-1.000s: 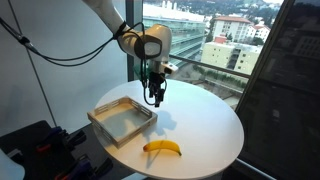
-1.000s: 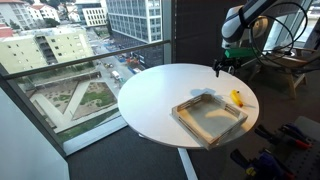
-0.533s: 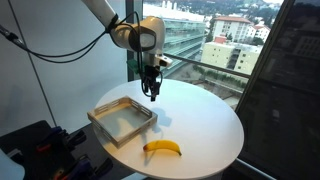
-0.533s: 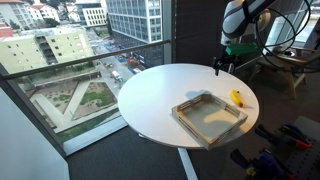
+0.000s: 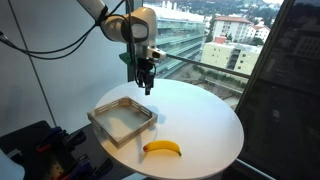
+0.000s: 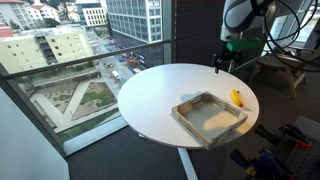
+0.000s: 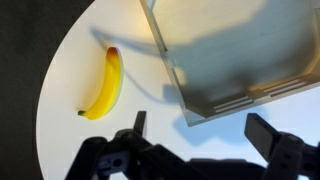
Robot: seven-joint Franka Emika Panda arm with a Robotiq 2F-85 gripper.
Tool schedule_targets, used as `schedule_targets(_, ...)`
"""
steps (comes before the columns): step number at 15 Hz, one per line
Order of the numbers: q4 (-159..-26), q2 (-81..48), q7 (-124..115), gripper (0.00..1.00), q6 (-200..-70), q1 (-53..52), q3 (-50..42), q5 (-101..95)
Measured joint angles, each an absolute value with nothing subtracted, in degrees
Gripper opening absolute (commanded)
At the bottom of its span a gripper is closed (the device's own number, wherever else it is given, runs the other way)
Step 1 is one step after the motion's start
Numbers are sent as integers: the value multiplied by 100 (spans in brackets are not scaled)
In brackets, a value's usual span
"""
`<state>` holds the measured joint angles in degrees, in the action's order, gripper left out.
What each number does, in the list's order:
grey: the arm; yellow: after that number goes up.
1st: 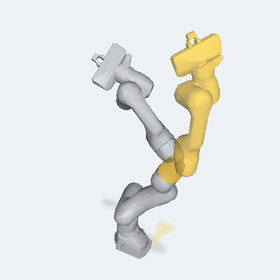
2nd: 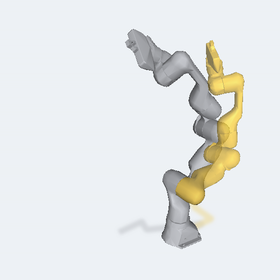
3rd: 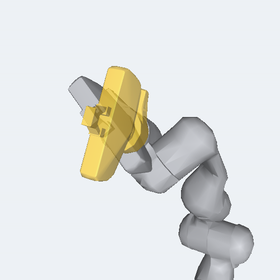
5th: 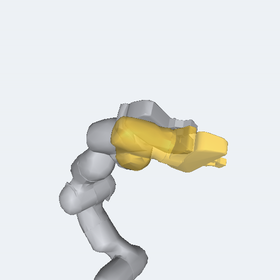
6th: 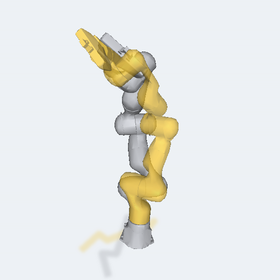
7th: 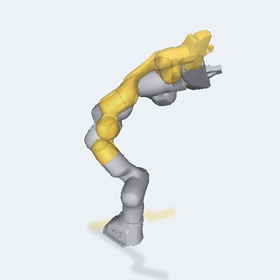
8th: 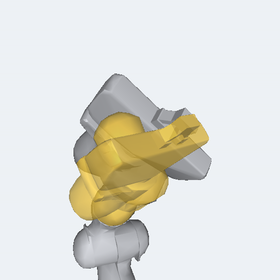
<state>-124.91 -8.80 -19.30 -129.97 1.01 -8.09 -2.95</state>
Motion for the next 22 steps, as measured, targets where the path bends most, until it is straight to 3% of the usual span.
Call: schedule_targets(22,-13227,743,-2031,100,-12276,69,-175,-308)
